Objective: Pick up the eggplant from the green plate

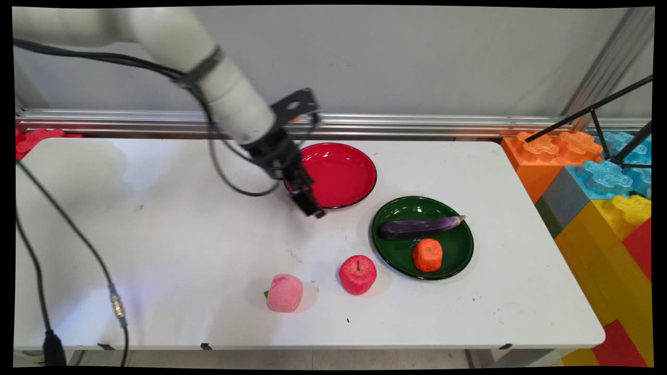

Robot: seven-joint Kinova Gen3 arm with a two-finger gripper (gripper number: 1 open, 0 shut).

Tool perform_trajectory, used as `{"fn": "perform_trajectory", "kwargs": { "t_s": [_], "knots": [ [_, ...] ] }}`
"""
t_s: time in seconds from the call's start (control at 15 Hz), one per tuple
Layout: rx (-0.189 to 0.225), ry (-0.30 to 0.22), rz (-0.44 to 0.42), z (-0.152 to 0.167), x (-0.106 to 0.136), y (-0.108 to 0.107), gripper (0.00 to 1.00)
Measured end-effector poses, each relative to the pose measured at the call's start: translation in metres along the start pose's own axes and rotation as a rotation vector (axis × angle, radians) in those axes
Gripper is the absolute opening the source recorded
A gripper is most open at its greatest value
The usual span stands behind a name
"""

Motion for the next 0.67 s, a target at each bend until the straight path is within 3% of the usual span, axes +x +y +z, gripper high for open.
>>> {"fn": "perform_trajectory", "kwargs": {
  "t_s": [0.33, 0.67],
  "knots": [
    [0.037, 0.016, 0.064, 0.04, 0.051, 0.008, 1.0],
    [0.04, 0.01, 0.112, 0.075, 0.076, 0.015, 1.0]
  ]
}}
